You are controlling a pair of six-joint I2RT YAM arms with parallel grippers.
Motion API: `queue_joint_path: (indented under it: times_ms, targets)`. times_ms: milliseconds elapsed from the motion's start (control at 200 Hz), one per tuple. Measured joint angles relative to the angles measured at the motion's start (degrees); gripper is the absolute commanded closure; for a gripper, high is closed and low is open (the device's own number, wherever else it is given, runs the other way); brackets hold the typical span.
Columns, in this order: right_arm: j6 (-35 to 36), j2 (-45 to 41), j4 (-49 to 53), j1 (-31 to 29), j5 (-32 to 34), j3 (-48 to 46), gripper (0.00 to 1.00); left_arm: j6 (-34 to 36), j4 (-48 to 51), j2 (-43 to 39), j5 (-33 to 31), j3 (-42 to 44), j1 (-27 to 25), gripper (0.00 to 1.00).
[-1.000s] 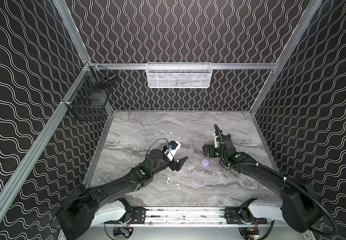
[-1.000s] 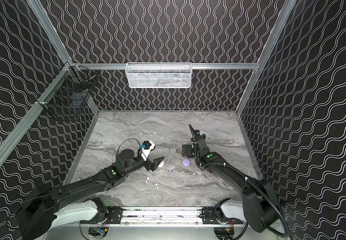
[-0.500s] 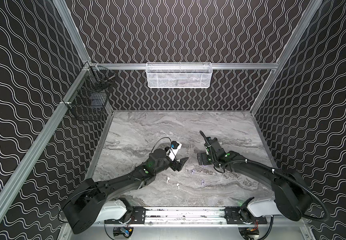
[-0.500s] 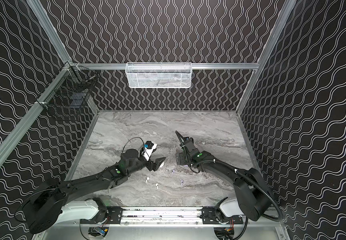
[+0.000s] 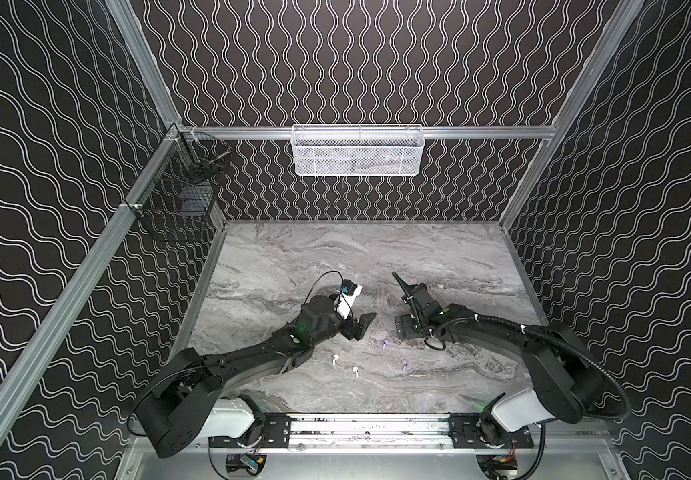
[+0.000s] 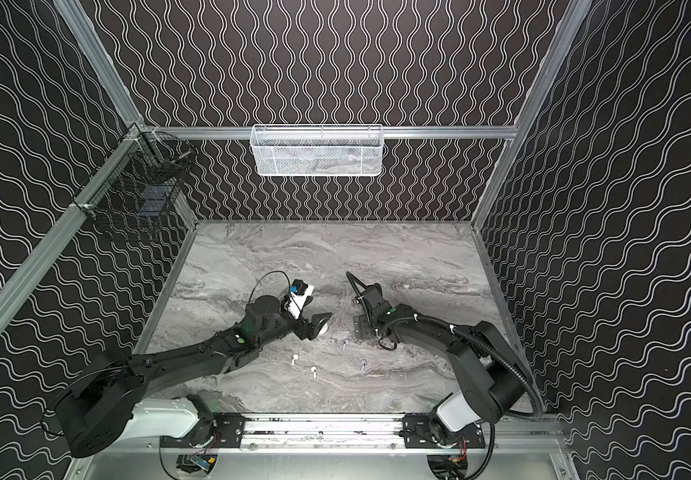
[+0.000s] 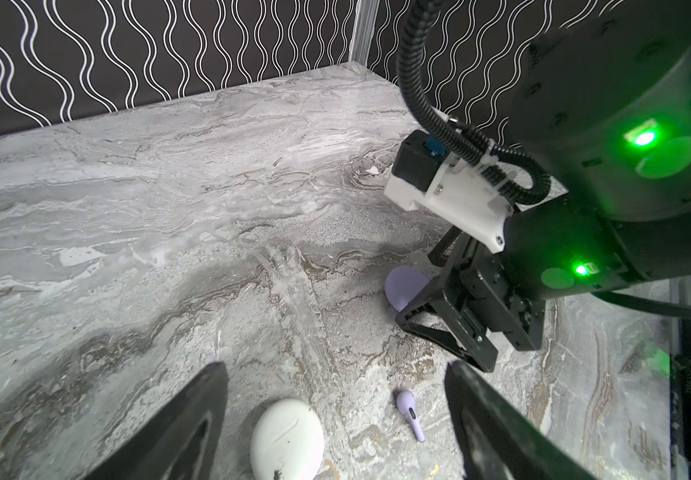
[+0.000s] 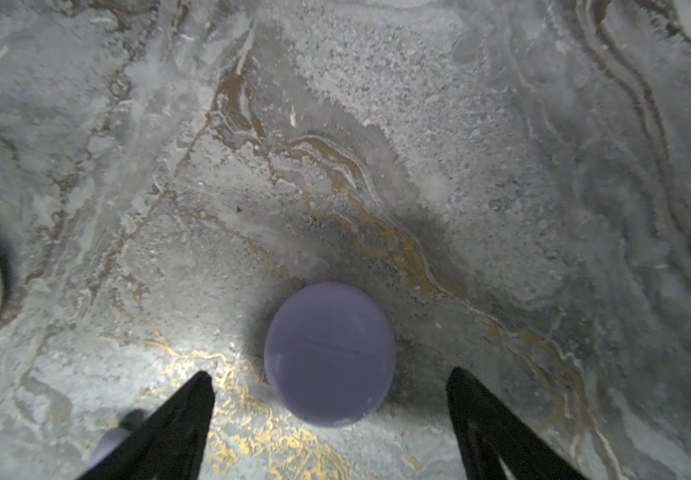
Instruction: Insert the wireless bluetooth earbuds into the charging case
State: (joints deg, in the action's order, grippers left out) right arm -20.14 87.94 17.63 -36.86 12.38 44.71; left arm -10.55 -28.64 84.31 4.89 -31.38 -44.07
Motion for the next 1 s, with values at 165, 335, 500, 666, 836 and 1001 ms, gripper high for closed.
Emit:
queue_joint_path:
  times_ms: [165, 335, 500, 666, 836, 1001]
  targets:
    - [0.0, 1.9, 0.0, 0.0, 0.4, 1.2, 0.16, -0.2, 0.0, 0.1, 0.1, -0.2, 0.2, 0.17]
    - [0.0, 2.8, 0.0, -0.1, 0.7, 1.7, 0.19, -0.2, 0.0, 0.1, 0.2, -0.2, 0.2, 0.19]
    - [0.0, 3.3, 0.6, -0.1, 0.9, 2.4, 0.22, -0.2, 0.0, 0.1, 0.2, -0.4, 0.4, 0.23]
    - [0.0, 4.4, 0.7, -0.1, 0.9, 3.1, 0.26, -0.2, 0.0, 0.1, 0.2, -0.5, 0.5, 0.25]
    - [0.0, 5.9, 1.1, 0.0, 0.9, 4.1, 0.31, -0.2, 0.0, 0.1, 0.2, -0.5, 0.5, 0.27]
    - [0.0, 6.2, 1.5, 0.0, 1.0, 4.2, 0.33, -0.2, 0.0, 0.1, 0.3, -0.5, 0.5, 0.32]
